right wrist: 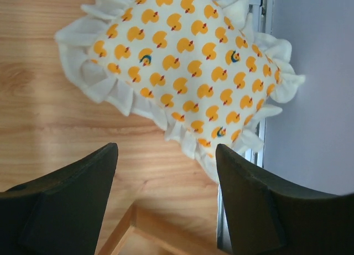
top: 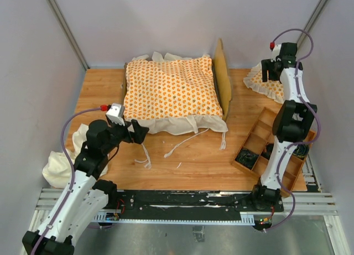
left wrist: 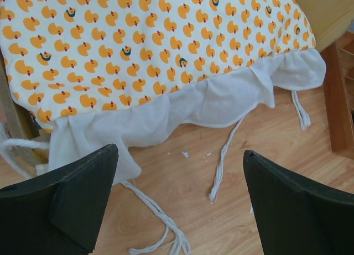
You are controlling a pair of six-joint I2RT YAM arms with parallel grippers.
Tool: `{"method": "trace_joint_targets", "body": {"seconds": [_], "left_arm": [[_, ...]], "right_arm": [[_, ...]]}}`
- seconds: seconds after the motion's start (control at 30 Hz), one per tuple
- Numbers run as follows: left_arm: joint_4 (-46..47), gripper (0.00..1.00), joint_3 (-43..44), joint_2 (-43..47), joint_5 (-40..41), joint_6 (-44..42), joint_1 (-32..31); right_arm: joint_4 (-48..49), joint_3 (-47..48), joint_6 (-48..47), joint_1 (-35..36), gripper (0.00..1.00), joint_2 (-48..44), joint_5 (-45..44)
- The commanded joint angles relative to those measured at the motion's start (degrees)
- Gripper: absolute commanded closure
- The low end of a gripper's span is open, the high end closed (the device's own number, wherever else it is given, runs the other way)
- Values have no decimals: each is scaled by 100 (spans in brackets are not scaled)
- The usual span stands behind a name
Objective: Set up the pet bed
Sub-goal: Pick up the pillow from the corner of the board, then adjust the mattress on the bed frame.
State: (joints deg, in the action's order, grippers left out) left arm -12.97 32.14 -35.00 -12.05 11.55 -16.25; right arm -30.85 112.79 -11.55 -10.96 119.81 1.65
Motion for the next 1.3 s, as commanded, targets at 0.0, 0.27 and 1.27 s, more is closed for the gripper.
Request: {"method": "trace_joint_targets", "body": {"seconds": [0.0,0.27,1.27], "left_arm": [[97,1,160,-96,306,50,19],[1400,10,820,-1290,309,760,17],[3692,57,5299,-8496,-909,2702,-301]], "right_arm": [[-633,1432,-234,-363,27,928,406],[-218,2407,-347,-539,26,2177,535],[454,764,1151,-566,100,678,562]]}}
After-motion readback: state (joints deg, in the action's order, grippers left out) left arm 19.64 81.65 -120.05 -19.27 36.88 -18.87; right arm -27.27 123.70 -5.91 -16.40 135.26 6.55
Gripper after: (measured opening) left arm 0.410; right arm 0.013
